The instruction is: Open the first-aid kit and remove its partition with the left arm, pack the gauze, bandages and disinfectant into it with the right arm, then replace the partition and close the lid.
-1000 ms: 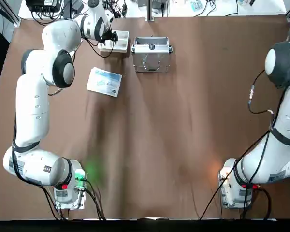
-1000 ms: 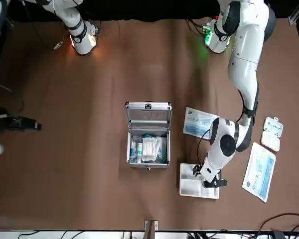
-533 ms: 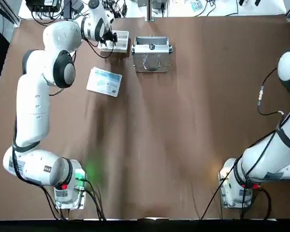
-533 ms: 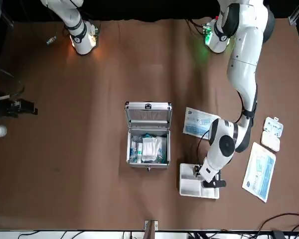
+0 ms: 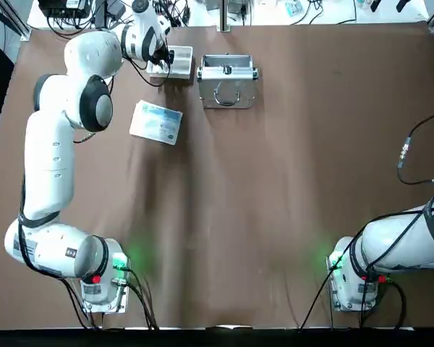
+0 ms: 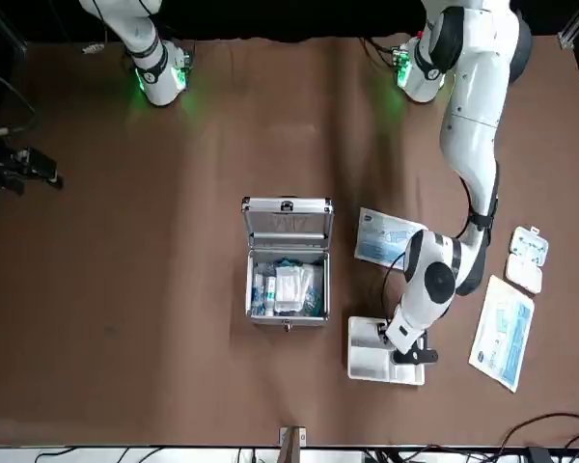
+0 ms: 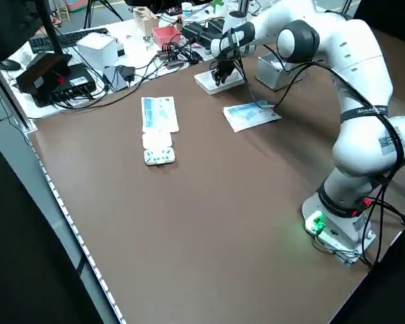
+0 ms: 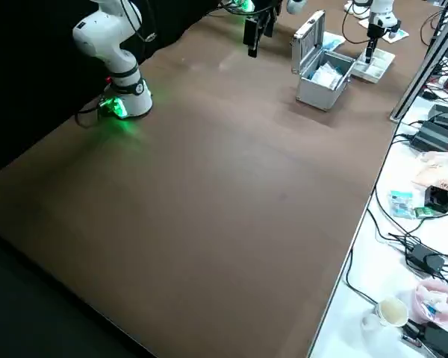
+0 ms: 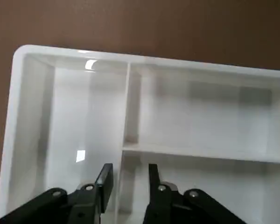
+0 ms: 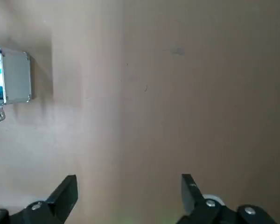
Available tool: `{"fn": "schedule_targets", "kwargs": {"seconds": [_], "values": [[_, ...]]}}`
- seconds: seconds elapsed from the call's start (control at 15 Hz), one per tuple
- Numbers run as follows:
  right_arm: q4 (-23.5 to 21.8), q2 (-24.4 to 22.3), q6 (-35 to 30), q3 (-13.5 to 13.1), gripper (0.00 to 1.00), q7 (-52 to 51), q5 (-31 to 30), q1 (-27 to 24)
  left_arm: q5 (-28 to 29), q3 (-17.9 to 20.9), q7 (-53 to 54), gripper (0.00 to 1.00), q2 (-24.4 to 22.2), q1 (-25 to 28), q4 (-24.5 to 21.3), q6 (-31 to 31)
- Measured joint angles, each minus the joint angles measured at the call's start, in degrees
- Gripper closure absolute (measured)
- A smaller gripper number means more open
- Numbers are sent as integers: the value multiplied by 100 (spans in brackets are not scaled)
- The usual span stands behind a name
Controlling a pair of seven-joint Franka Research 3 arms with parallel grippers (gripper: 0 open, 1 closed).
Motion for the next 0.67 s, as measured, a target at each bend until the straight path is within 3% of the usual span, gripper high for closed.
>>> {"fn": "schedule_targets", "kwargs": {"seconds": [0.07, 0.27, 0.67], "values": [[2, -37, -27, -95, 2, -2, 0, 78, 0, 0, 0, 62, 0, 0, 4, 0], [90, -75, -118, -193, 2, -5, -52, 152, 5, 1, 0, 77, 0, 0, 31, 0], [100, -75, -321, -195, 2, -12, -115, 232, 11, 1, 0, 89, 0, 0, 52, 0]]}}
